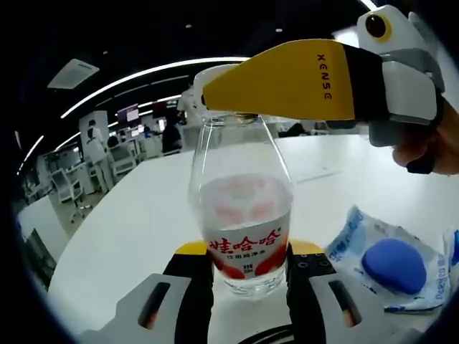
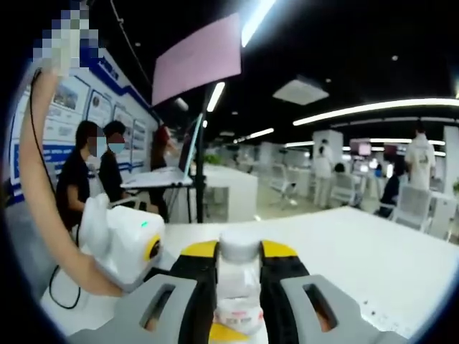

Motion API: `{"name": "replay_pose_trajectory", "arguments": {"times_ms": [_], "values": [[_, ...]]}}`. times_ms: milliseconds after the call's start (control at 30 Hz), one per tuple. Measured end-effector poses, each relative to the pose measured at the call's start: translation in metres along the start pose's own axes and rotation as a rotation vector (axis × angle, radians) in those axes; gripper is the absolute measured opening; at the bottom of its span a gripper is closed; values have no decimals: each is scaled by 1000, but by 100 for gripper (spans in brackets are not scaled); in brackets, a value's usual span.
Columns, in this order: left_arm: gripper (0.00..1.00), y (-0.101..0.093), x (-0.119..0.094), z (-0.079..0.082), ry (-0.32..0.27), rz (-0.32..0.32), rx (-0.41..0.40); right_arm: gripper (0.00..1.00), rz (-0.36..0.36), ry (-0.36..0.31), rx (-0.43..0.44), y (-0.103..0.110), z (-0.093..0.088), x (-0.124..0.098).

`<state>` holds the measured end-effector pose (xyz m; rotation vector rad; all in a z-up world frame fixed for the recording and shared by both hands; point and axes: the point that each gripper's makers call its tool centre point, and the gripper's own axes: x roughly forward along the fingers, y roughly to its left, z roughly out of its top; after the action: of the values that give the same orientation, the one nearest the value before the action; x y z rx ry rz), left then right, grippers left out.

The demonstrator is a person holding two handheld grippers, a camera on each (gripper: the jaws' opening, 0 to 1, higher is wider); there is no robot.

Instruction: Arrange the tabletop items into an orderly group along one side of the table until the central work area is clear of visible clutter.

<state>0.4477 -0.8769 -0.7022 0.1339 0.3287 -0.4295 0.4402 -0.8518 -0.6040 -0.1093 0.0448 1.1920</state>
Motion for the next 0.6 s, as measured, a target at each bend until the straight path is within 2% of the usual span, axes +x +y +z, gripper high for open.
{"name": "replay_pose_trajectory", "arguments": {"times_ms": [333,600], "values": [[37,4,0,-2,-45,0,-19,18,-7,-18,-13,2,1,4],[38,5,-1,-3,-17,-11,-19,18,-5,-18,-24,2,2,7]]}}
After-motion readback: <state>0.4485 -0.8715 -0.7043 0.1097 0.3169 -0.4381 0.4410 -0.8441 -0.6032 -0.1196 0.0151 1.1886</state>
